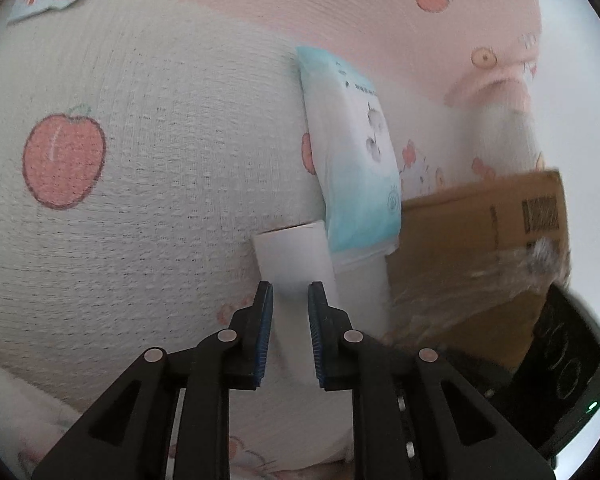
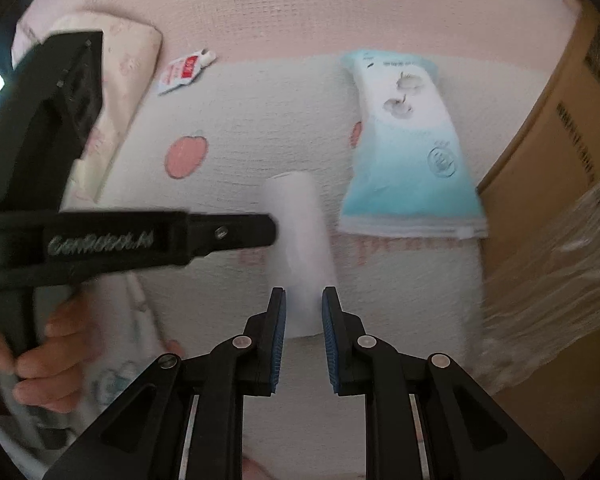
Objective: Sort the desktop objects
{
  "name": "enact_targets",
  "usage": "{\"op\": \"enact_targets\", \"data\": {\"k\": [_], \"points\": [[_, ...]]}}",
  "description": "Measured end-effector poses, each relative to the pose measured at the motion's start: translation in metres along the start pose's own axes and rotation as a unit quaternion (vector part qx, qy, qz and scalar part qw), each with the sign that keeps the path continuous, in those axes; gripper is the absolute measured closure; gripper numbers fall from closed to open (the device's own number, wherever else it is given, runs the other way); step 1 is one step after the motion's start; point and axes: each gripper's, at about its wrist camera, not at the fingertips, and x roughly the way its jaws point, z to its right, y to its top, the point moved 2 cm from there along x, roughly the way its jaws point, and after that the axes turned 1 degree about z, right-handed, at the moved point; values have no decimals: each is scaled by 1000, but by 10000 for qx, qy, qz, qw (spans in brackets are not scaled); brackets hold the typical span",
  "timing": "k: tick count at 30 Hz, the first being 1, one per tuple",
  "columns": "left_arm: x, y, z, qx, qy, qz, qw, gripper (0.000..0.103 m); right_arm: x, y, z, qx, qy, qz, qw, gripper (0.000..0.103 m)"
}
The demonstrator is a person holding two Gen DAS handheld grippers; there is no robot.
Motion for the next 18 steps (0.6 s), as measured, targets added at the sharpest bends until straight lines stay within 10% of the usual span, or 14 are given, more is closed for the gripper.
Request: {"op": "enact_targets", "data": {"k": [18], "points": [[9, 2, -12, -392, -178, -2, 9991, 61, 26, 8, 9, 751, 647, -137, 9950, 66]]}}
